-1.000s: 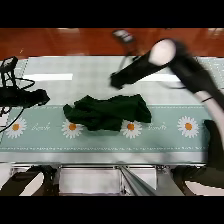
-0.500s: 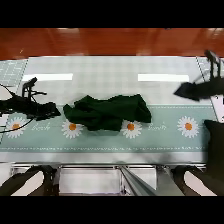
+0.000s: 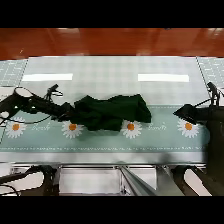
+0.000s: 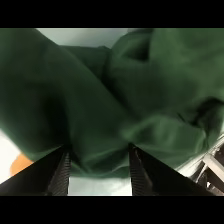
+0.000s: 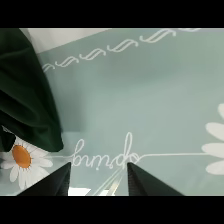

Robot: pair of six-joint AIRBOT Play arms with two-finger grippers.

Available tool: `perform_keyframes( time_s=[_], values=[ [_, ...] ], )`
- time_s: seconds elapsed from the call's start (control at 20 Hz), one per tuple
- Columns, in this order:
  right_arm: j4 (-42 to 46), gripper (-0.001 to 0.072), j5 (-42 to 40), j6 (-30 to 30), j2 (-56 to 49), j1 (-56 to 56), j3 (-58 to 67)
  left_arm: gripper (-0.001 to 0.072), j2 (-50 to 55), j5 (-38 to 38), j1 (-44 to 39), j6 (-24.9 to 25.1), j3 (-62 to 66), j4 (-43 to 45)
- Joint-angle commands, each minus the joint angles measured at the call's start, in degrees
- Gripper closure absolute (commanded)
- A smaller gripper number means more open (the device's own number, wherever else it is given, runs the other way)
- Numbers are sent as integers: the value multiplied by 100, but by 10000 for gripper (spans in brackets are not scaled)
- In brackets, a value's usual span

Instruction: Fold the shirts.

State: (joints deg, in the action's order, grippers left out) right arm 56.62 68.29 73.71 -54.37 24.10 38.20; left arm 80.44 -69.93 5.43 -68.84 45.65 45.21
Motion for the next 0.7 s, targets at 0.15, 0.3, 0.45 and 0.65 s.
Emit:
perform_keyframes(
  time_s=[0.15, 0.3, 0.45, 0.65],
  values=[
    [-114, 306, -66, -52, 24, -35, -216, 690, 365, 647, -688, 179, 142, -127],
    [-125, 307, -612, 138, 17, -435, -697, 690, 356, 643, -651, 175, 310, -116],
    [-793, 307, -955, -4, -332, -789, -796, 689, 337, 634, -651, 175, 389, -114],
    [-1759, 307, -1220, -579, -1287, -1268, -682, 689, 339, 627, -654, 173, 387, -116]
  ],
)
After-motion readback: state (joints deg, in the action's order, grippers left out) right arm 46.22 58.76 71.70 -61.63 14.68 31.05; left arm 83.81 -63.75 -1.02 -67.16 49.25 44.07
